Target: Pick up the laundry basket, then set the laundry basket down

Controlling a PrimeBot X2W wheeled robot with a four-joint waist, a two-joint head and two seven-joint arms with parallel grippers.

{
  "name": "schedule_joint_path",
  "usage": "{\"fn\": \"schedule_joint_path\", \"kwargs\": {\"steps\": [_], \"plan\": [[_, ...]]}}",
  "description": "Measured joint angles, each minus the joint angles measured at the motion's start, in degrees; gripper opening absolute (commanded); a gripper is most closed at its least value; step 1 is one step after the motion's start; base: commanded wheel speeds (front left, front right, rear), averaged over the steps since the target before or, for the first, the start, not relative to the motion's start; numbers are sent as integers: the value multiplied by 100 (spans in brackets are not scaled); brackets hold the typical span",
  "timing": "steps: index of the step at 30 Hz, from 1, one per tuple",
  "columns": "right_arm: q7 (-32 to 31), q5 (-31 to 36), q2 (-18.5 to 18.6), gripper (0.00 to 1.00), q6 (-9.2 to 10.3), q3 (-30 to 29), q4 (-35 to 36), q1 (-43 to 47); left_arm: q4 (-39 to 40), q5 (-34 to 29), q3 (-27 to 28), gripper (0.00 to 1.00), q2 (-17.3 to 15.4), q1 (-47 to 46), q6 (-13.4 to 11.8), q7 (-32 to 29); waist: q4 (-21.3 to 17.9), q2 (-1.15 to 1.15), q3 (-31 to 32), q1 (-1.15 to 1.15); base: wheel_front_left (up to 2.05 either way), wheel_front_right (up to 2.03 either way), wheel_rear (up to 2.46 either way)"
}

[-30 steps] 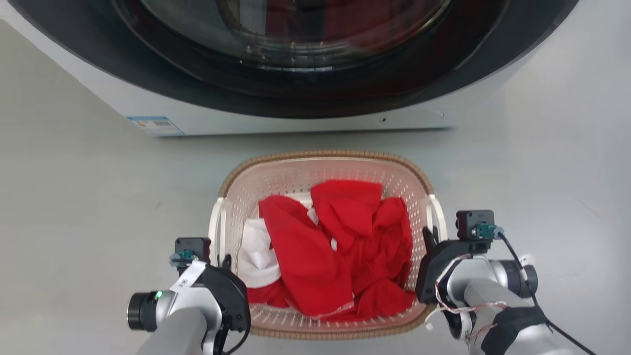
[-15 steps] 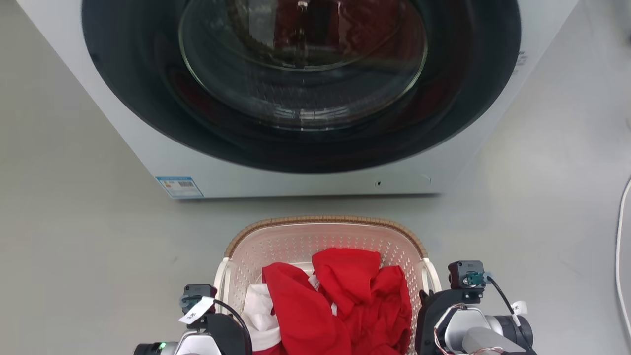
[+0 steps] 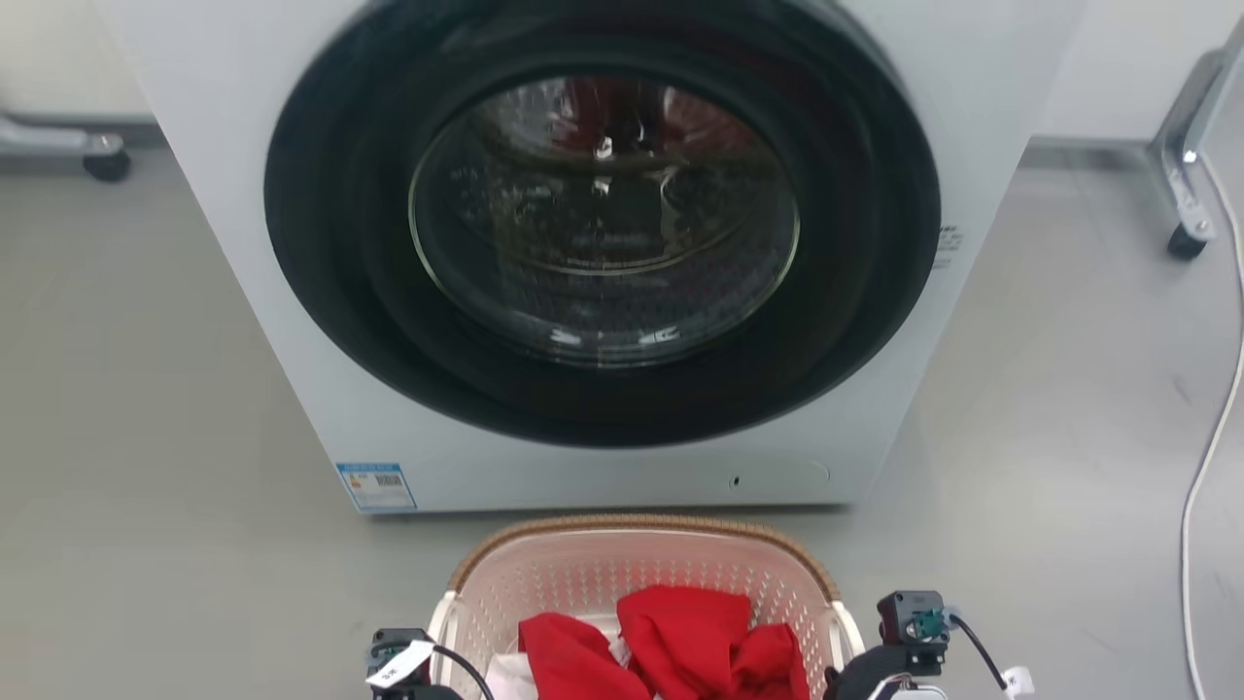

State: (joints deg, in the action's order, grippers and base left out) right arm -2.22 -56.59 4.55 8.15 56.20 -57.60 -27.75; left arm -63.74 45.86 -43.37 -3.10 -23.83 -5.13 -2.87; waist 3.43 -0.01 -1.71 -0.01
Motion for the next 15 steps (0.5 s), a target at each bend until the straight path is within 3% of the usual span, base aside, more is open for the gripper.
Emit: {"fn": "schedule_joint_path", "kwargs": {"steps": [15], "plan": [[-75,-281,2,0,1,248,-53,37,7,148,-154,0,-20,91,-56,-89,7,0,534,1,0,0,0]]}}
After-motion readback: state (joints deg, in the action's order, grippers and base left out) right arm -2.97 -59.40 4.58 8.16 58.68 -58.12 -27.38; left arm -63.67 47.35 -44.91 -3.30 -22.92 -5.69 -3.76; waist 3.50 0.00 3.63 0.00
